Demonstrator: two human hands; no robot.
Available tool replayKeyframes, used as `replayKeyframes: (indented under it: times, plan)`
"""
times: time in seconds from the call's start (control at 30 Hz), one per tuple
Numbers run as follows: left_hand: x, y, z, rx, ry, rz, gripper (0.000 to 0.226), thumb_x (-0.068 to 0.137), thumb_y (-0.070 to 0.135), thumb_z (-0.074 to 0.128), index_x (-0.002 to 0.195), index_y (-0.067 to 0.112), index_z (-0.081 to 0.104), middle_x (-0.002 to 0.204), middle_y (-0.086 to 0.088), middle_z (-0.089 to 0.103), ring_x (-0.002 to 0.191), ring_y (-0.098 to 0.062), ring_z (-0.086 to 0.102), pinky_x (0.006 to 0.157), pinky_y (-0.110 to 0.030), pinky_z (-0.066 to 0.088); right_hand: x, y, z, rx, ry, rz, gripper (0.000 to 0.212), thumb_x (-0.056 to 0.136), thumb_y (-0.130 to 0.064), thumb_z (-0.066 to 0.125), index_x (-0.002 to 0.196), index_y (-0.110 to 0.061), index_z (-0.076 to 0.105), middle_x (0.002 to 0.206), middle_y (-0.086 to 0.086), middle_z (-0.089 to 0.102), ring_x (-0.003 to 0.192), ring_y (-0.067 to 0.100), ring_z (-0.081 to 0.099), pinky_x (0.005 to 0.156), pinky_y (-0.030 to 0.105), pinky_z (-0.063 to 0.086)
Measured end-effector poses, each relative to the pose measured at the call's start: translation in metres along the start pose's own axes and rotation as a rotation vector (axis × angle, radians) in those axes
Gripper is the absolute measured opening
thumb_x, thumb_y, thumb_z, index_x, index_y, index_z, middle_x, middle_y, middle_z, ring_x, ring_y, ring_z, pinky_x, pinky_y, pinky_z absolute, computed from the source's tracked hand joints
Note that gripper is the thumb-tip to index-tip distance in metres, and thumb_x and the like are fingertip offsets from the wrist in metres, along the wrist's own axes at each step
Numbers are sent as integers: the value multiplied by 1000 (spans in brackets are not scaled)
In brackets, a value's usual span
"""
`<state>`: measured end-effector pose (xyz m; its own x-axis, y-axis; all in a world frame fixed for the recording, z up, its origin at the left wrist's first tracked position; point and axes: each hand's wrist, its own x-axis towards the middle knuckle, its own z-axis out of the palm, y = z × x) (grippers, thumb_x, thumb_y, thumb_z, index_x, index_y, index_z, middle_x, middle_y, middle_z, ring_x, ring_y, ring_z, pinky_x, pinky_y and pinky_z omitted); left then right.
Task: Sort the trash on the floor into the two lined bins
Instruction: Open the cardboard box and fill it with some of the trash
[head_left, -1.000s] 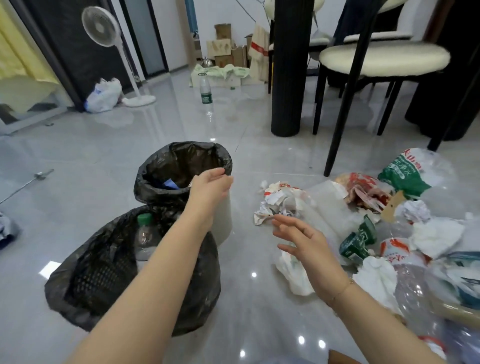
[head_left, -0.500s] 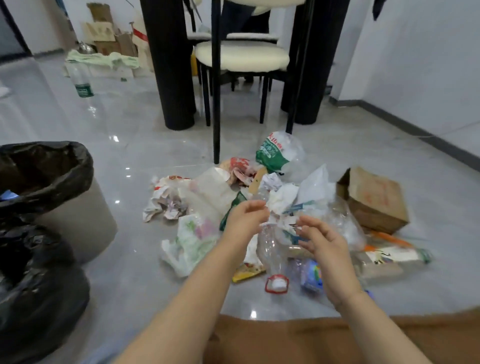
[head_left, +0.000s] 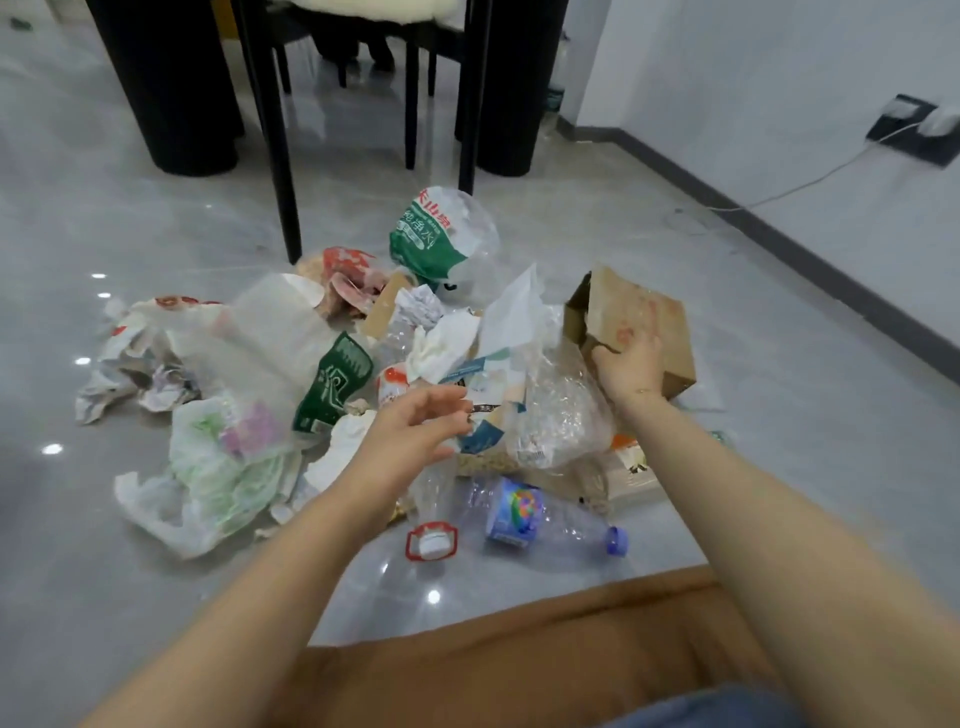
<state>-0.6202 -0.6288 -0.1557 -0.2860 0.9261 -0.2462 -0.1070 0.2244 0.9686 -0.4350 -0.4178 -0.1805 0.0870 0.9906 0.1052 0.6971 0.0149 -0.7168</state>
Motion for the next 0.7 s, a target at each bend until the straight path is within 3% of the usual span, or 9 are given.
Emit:
replayKeyframes:
  times: [0.1, 0.23, 0.4, 0.5, 0.57, 0.63, 0.7]
  plan:
    - [9, -8, -1, -13, -8, -10, 29, 90, 13, 64, 115, 26, 65, 112, 9, 69, 103, -7, 66, 89, -29, 53, 29, 12, 18, -297, -96, -29, 75, 89, -31, 58, 150, -12, 17, 158, 11, 9, 145, 31, 10, 117, 41, 19]
    - [19, -20, -4, 34, -62, -9, 31, 92, 16, 61, 118, 31, 62, 116, 16, 66, 106, 1, 62, 92, -26, 51, 55, 22, 46, -500, -125, -114, 72, 91, -34, 54, 150, -19, 16, 158, 15, 8, 145, 36, 8, 116, 49, 18]
    - [32, -32, -5, 49, -107, -32, 34, 91, 16, 60, 120, 33, 62, 118, 20, 66, 110, 5, 59, 97, -24, 46, 75, 38, 51, -626, -40, -83, 52, 94, -21, 44, 143, -20, 29, 146, 16, 33, 132, 38, 32, 100, 50, 39]
    - [38, -34, -5, 50, -106, -24, 35, 91, 14, 60, 122, 31, 62, 119, 19, 66, 110, 5, 59, 96, -21, 46, 77, 44, 41, -672, 32, -161, 52, 95, -12, 37, 146, -14, 28, 146, 17, 36, 132, 36, 35, 99, 46, 40]
    - [39, -35, -4, 52, -113, -15, 36, 91, 14, 60, 122, 31, 62, 119, 20, 65, 110, 7, 58, 93, -16, 45, 78, 48, 30, -571, 105, -199, 56, 95, -6, 36, 150, -14, 24, 152, 13, 30, 136, 33, 33, 105, 45, 38]
    - [38, -35, 0, 58, -124, -6, 37, 91, 13, 60, 123, 32, 61, 120, 21, 65, 110, 10, 57, 86, -10, 47, 79, 51, 13, -364, 200, -208, 57, 94, -4, 35, 149, -17, 27, 148, 9, 38, 130, 30, 41, 104, 41, 39]
    - [36, -35, 3, 63, -128, -2, 39, 91, 11, 60, 125, 30, 60, 122, 19, 63, 112, 11, 55, 83, -6, 46, 78, 51, -5, -275, 256, -106, 52, 94, -6, 34, 144, -21, 35, 130, 10, 55, 113, 32, 55, 86, 36, 45]
